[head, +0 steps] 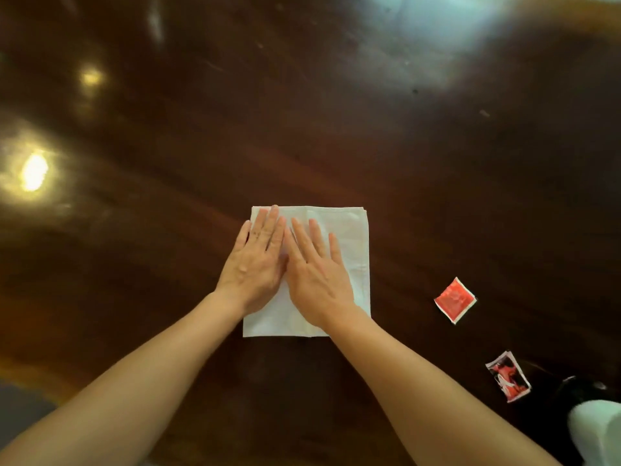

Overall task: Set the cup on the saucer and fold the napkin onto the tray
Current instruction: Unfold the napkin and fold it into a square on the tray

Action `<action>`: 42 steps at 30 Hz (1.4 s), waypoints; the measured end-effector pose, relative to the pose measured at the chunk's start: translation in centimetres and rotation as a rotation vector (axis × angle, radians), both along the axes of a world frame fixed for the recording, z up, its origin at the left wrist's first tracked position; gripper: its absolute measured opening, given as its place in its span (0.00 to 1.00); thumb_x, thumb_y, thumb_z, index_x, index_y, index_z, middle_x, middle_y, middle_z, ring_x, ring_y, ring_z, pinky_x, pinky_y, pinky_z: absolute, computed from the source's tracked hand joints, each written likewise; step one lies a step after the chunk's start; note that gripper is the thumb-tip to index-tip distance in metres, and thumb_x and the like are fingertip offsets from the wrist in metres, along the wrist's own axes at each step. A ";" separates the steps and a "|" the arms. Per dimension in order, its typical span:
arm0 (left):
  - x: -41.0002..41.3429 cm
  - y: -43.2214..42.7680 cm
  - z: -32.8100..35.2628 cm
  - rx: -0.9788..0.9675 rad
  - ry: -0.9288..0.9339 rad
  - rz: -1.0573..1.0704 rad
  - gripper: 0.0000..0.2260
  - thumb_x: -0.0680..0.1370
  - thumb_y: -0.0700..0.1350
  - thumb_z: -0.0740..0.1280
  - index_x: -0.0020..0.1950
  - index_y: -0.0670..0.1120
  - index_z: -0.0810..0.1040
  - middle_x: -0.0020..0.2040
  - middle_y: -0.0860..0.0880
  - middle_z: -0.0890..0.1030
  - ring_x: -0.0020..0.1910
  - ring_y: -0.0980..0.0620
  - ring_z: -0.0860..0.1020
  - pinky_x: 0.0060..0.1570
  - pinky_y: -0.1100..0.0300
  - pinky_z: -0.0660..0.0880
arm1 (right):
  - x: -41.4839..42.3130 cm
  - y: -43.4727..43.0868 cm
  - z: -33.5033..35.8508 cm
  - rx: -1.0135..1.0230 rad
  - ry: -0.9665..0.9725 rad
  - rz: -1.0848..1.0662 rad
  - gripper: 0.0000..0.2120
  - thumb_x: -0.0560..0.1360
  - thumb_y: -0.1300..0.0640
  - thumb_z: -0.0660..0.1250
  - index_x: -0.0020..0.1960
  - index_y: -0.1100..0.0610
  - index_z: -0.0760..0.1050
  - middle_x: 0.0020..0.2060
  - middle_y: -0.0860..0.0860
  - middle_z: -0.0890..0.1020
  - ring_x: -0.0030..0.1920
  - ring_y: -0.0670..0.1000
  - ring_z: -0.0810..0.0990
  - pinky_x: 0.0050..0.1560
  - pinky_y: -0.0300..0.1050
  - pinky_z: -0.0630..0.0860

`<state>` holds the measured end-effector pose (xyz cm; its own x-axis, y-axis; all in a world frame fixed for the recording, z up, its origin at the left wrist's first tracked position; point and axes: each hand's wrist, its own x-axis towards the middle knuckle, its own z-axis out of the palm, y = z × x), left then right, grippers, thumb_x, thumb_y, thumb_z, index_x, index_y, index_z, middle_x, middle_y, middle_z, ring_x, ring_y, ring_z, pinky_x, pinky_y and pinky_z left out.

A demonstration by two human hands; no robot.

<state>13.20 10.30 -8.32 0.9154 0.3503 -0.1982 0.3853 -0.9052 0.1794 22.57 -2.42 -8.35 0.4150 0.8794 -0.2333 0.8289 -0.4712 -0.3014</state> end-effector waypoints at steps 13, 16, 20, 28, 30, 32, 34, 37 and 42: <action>1.9 2.7 0.8 -0.016 -0.007 0.143 0.30 0.80 0.59 0.56 0.79 0.47 0.60 0.76 0.43 0.65 0.74 0.41 0.64 0.68 0.43 0.64 | 6.4 -1.9 -0.2 -0.148 -0.026 -0.201 0.40 0.78 0.29 0.40 0.81 0.50 0.34 0.81 0.52 0.38 0.80 0.56 0.34 0.78 0.65 0.42; 3.7 5.2 2.0 -0.122 0.009 0.309 0.29 0.76 0.56 0.69 0.74 0.47 0.68 0.66 0.44 0.72 0.64 0.40 0.69 0.61 0.43 0.68 | 9.7 0.0 1.7 -0.156 0.003 -0.198 0.44 0.75 0.33 0.63 0.80 0.50 0.48 0.81 0.56 0.52 0.80 0.60 0.46 0.74 0.68 0.50; 5.9 6.6 3.5 -0.273 0.089 0.405 0.21 0.72 0.50 0.74 0.62 0.50 0.75 0.53 0.49 0.75 0.59 0.43 0.72 0.56 0.48 0.71 | 14.4 2.7 4.2 -0.298 -0.003 -0.115 0.47 0.67 0.44 0.79 0.79 0.51 0.58 0.74 0.57 0.63 0.73 0.61 0.63 0.67 0.61 0.66; 6.4 3.5 5.0 -0.513 0.120 0.457 0.19 0.73 0.38 0.70 0.62 0.48 0.74 0.57 0.46 0.79 0.54 0.44 0.78 0.50 0.50 0.79 | 13.0 0.7 5.2 -0.390 -0.001 -0.146 0.19 0.73 0.64 0.67 0.63 0.54 0.73 0.56 0.56 0.75 0.54 0.59 0.70 0.49 0.52 0.67; 5.7 2.3 5.6 -0.567 0.112 0.422 0.20 0.74 0.37 0.69 0.66 0.48 0.77 0.60 0.45 0.80 0.59 0.43 0.79 0.55 0.51 0.78 | 12.2 -0.9 5.6 -0.390 0.043 -0.163 0.16 0.74 0.64 0.68 0.61 0.54 0.77 0.57 0.55 0.71 0.58 0.59 0.68 0.52 0.52 0.72; 5.0 1.4 6.5 -0.590 0.076 0.379 0.12 0.75 0.37 0.67 0.56 0.47 0.83 0.52 0.46 0.84 0.53 0.45 0.81 0.49 0.53 0.79 | 11.9 -2.3 6.4 -0.347 0.173 -0.210 0.10 0.73 0.66 0.68 0.53 0.56 0.77 0.53 0.54 0.74 0.56 0.58 0.72 0.47 0.49 0.75; 4.5 1.1 8.1 -0.582 0.028 0.346 0.08 0.77 0.39 0.67 0.46 0.48 0.85 0.43 0.48 0.85 0.46 0.47 0.83 0.41 0.58 0.75 | 11.8 -3.3 8.2 -0.299 0.302 -0.261 0.09 0.72 0.67 0.69 0.42 0.54 0.73 0.43 0.51 0.77 0.46 0.56 0.77 0.36 0.45 0.73; 4.0 1.6 11.6 -0.521 -0.096 0.328 0.06 0.78 0.43 0.69 0.46 0.49 0.86 0.41 0.52 0.83 0.41 0.51 0.81 0.40 0.60 0.73 | 12.1 -3.9 12.2 -0.182 0.344 -0.298 0.09 0.73 0.66 0.70 0.45 0.54 0.77 0.40 0.50 0.78 0.40 0.51 0.78 0.33 0.41 0.73; 3.3 3.2 19.2 -0.354 -0.367 0.188 0.09 0.75 0.42 0.74 0.55 0.46 0.87 0.48 0.50 0.84 0.47 0.51 0.80 0.45 0.53 0.81 | 12.4 -4.2 19.6 0.109 0.201 -0.343 0.10 0.76 0.64 0.67 0.43 0.52 0.83 0.38 0.50 0.83 0.39 0.51 0.80 0.35 0.40 0.73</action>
